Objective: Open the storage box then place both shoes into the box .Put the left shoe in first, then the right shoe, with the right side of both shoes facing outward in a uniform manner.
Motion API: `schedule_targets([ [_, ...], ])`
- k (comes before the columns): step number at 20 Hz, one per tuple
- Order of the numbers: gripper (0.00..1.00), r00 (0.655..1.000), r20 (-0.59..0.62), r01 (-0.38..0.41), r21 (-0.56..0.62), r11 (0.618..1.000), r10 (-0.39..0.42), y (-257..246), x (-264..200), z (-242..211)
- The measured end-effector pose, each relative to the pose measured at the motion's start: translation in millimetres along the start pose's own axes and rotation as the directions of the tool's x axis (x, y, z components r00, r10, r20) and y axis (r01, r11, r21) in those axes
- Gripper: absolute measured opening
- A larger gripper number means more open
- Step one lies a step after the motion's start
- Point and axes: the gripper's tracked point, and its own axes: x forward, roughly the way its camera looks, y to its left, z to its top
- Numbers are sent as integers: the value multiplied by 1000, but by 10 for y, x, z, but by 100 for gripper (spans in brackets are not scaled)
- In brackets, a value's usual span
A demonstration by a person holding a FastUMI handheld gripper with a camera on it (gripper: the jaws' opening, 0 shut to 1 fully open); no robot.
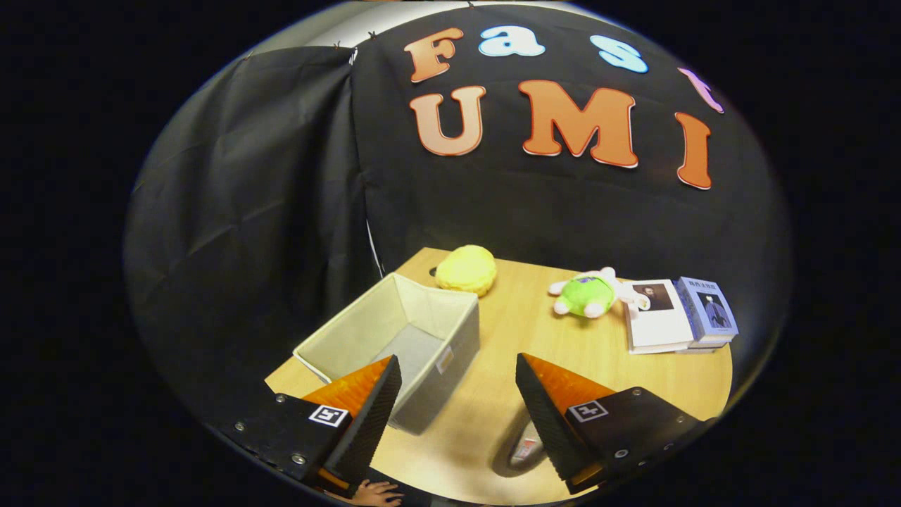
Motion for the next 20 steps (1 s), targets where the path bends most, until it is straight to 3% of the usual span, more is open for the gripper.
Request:
schedule_targets([
  [6, 95, 981, -147, 135, 55, 989, -126, -772, 101, -670],
  [13, 87, 913, -352, 238, 47, 970, -207, -1226, 441, -1550],
  [17, 76, 877, -419, 279, 51, 959, -233, -1338, 654, -1805],
  [20, 63, 869, -403, 329, 35, 944, -288, -1450, 819, -1802],
])
